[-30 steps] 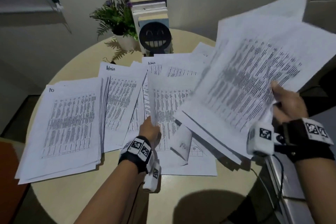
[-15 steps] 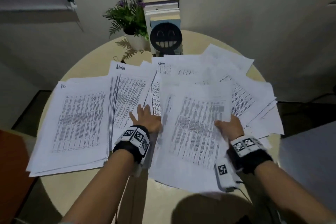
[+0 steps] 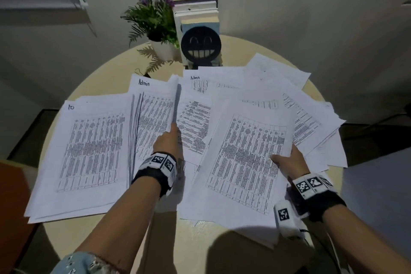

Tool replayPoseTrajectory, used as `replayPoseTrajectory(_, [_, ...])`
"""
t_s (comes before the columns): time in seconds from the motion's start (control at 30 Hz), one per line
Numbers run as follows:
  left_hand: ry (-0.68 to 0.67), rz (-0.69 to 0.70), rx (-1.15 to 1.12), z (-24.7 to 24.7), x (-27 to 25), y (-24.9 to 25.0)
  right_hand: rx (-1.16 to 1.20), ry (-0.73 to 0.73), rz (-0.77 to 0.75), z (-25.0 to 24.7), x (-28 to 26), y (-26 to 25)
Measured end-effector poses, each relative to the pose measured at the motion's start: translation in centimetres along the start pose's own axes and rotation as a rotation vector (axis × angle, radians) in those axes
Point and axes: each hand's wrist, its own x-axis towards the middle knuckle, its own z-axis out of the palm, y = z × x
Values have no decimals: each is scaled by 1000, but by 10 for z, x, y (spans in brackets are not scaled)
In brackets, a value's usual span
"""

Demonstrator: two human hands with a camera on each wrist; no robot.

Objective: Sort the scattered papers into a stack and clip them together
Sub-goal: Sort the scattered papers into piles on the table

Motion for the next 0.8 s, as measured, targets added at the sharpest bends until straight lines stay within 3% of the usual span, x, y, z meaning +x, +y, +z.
replayPoseTrajectory(0.13, [115,71,-132,-24,-20,25,-59,-39,-28,-4,-1,-7])
replayPoseTrajectory(0.23, [190,265,-167,-22,-49,68,55,-75,-52,4,-5,-7])
replayPoseTrajectory(0.3, [84,355,-179,-8,-63,98,199,-127,-45,10,-6,-5])
replayPoseTrajectory(0.43, [-315,408,-387,20,-67,129,409,-299,-38,7,3,5])
replayPoseTrajectory(0.5, [-482,415,-480,29,-69,128,399,-365,-9,4,-8,-4])
replayPoseTrajectory(0.57, [-500,362,-619,35,-64,115,337,-374,-8,2,-15,-12])
replayPoseTrajectory(0.63, [-239,195,-645,33,-48,90,321,-268,0,3,-15,-13])
replayPoseTrajectory(0.7, [5,-103,-464,26,-32,59,295,-182,-33,4,-13,-10])
replayPoseTrajectory(0.77, [-30,-269,-329,24,-29,34,283,-207,-44,7,-14,-12])
replayPoseTrajectory(0.8, [-86,-253,-312,29,-29,28,254,-250,-45,10,-15,-13])
